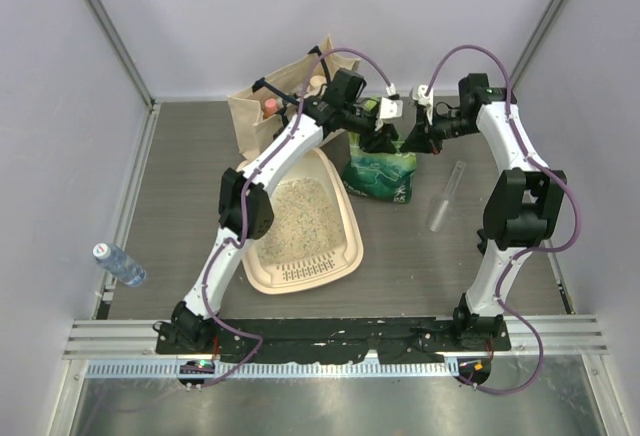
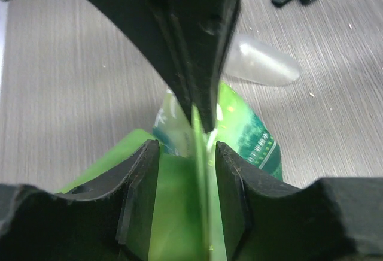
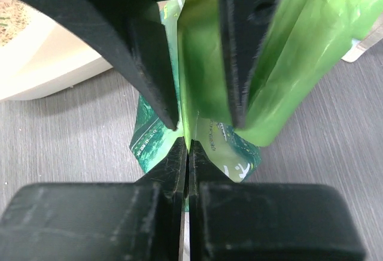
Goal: Fill the litter box with clean litter
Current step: Close the cat litter bag at the center of the board.
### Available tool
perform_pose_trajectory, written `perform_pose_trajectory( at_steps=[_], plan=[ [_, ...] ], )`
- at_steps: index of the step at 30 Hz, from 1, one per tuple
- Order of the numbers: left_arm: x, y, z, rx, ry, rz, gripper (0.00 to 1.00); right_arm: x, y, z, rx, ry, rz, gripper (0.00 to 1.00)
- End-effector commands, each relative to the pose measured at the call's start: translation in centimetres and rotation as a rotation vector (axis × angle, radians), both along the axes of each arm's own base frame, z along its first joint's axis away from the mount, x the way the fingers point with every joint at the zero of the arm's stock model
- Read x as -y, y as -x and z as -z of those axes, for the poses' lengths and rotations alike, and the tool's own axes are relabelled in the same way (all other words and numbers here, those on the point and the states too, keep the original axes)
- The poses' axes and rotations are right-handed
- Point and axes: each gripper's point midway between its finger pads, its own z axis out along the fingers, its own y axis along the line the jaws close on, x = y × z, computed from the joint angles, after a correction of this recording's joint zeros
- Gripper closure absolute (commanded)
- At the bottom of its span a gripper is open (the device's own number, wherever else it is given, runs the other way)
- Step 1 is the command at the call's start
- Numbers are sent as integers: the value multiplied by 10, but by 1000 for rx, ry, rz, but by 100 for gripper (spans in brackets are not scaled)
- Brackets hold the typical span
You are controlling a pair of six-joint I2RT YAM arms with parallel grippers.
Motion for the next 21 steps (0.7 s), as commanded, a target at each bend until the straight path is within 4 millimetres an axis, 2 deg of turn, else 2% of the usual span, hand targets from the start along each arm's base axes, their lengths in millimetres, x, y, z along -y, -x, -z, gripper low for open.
perform_pose_trajectory(
  at_steps=[1, 2, 4, 6, 8, 10, 12, 14, 15, 17, 18, 19, 20, 21],
  plan=[
    [-16, 23, 16, 31, -99, 89, 55, 4, -2, -31, 88, 14, -15, 99],
    [-14, 24, 17, 37, -101, 91, 57, 2, -1, -33, 86, 2, -19, 99],
    [-13, 28, 31, 40, -136, 110, 64, 1, -4, -34, 93, -5, -13, 99],
    [-11, 26, 30, 37, -128, 103, 74, 1, -6, -37, 94, -4, 0, 99],
    [-9, 26, 28, 8, -119, 86, 78, 2, -7, -36, 100, 2, 2, 99],
    [-5, 21, 18, 11, -84, 60, 86, 4, -5, -36, 105, 14, 3, 99],
    [3, 8, -4, -49, 1, -10, 93, 4, -4, -32, 115, 30, -4, 99],
    [10, -4, -15, -180, 61, -92, 99, 5, -2, -33, 120, 44, -3, 98],
    [9, -7, -16, -204, 65, -106, 100, 9, -3, -39, 98, 38, 33, 82],
    [9, -11, -16, -237, 63, -134, 100, 19, -9, -65, 101, -20, 104, 67],
    [8, -12, -16, -241, 60, -143, 100, 38, -12, -80, 54, -60, 198, 56],
    [6, -10, -8, -259, 43, -145, 100, 52, -17, -92, 83, -67, 253, 52],
    [5, -7, -14, -255, 48, -145, 100, 64, -14, -108, 118, -58, 302, 47],
    [3, -5, -14, -261, 46, -143, 100, 87, -10, -109, 113, -41, 374, 40]
  ],
)
